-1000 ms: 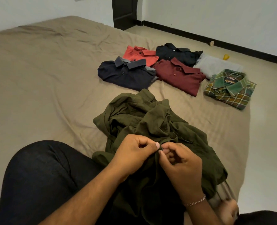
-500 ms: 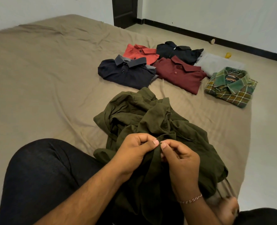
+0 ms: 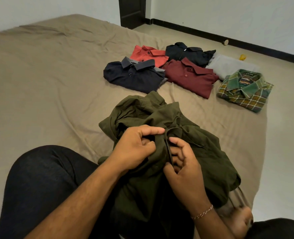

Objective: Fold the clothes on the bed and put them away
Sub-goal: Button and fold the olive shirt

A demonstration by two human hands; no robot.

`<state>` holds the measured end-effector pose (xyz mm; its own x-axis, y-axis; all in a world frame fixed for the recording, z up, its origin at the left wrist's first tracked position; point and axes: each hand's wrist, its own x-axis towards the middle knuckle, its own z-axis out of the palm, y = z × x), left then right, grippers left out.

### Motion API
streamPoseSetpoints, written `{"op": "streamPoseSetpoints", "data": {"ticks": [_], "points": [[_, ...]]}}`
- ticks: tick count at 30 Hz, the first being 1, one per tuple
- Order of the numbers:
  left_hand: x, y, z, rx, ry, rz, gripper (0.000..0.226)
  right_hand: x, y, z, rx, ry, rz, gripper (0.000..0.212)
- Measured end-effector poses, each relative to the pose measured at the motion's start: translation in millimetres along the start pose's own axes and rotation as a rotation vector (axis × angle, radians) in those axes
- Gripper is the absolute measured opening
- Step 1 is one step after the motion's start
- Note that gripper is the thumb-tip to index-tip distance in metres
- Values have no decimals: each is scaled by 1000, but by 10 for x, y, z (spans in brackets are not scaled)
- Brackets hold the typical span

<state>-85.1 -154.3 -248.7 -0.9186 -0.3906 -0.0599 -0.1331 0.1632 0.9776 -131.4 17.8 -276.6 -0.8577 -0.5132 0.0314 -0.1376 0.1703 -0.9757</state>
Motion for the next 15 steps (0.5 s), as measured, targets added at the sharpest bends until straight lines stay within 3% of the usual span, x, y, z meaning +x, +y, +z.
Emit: {"op": "streamPoseSetpoints", "data": {"ticks": [5,8,11,13,15], "points": [[49,103,-207,-270,102,-83,55,94,79,-119,-53,98,50,29],[109,99,-234,-170,193,-82,43,118,53,-172,97,96,149,17],[-127,172,-117,179,460,196,31,111,62,-179,244,103,229,11],[-410,193,-1,257,382,450,21,101,84,-168,295,108,269,5],[-622,88,103,415,201,547,11,103,87,-160,302,116,297,7]]}}
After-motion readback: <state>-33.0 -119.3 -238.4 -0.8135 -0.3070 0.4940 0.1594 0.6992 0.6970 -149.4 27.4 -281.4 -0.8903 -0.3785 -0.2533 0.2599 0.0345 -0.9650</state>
